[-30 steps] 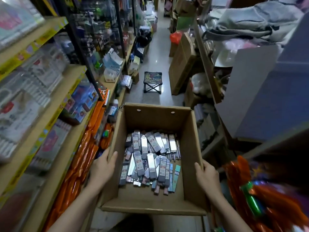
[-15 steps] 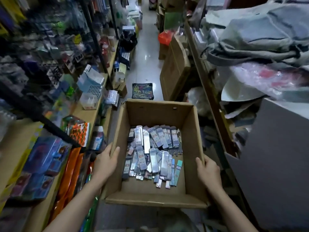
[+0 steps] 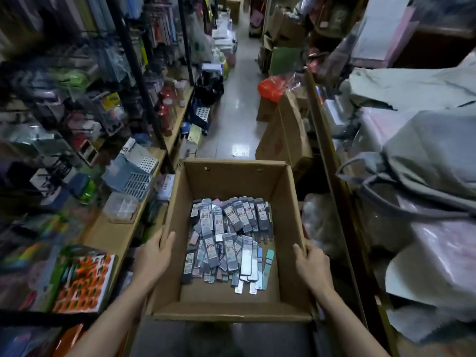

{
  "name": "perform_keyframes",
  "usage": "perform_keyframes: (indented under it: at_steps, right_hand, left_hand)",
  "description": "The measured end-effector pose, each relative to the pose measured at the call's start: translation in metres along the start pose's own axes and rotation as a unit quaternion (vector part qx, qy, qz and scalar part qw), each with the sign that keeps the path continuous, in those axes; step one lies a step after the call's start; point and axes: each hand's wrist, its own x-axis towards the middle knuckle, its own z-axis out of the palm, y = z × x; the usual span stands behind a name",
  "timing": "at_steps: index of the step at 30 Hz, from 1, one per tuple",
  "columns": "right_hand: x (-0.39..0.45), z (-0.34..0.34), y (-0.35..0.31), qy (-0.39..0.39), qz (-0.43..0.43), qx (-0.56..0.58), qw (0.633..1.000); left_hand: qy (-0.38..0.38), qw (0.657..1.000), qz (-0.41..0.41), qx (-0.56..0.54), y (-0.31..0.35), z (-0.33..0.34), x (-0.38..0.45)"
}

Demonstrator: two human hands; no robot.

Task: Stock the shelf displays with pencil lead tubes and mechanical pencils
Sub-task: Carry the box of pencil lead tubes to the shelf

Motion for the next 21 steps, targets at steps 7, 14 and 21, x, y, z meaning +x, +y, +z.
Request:
perform_keyframes:
  at_steps: [7,14,21]
  right_hand:
    - [0.137,0.028,-0.073,-0.007,0.013,-0.004,1.000]
    - [0.279,0.040,-0.137,-0.001,0.010,-0.025,1.000]
    - [0.421,0.057,-0.201,-0.108,-0.052,-0.030,0.992]
  left_hand:
    - [-0.018,1.000,0.019,0.009,0.063,0.010,0.158]
    - [0.002,0.999,-0.011,0.031,0.122,0.031,0.278]
    - [0.080,0.994,-0.075,-0.011,0.156,0.052,0.351]
